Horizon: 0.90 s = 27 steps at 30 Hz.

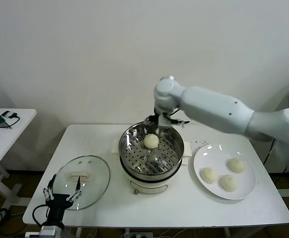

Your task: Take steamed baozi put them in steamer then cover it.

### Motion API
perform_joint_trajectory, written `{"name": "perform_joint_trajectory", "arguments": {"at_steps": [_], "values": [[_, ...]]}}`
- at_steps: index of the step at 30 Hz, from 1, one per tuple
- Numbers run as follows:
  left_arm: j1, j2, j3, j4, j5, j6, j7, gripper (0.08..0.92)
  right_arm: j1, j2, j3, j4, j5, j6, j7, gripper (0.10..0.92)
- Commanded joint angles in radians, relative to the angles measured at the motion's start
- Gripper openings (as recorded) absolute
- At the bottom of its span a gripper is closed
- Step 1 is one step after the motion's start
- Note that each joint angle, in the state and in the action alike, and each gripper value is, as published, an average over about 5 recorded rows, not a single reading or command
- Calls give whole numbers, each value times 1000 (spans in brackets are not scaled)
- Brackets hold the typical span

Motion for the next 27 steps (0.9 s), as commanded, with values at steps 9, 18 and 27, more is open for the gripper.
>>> {"name": "perform_joint_trajectory", "arguments": {"at_steps": [9, 18, 27], "values": [[2, 0, -10, -26, -30, 12, -1, 823, 117, -519, -271, 211, 745, -735, 73, 823], [6, -9, -18, -25, -40, 13, -4, 823, -336, -596, 1, 165, 523, -740, 59, 823], [9, -9, -22, -27, -38, 16, -9, 823, -590, -533, 204, 15, 356, -696, 54, 823]]}}
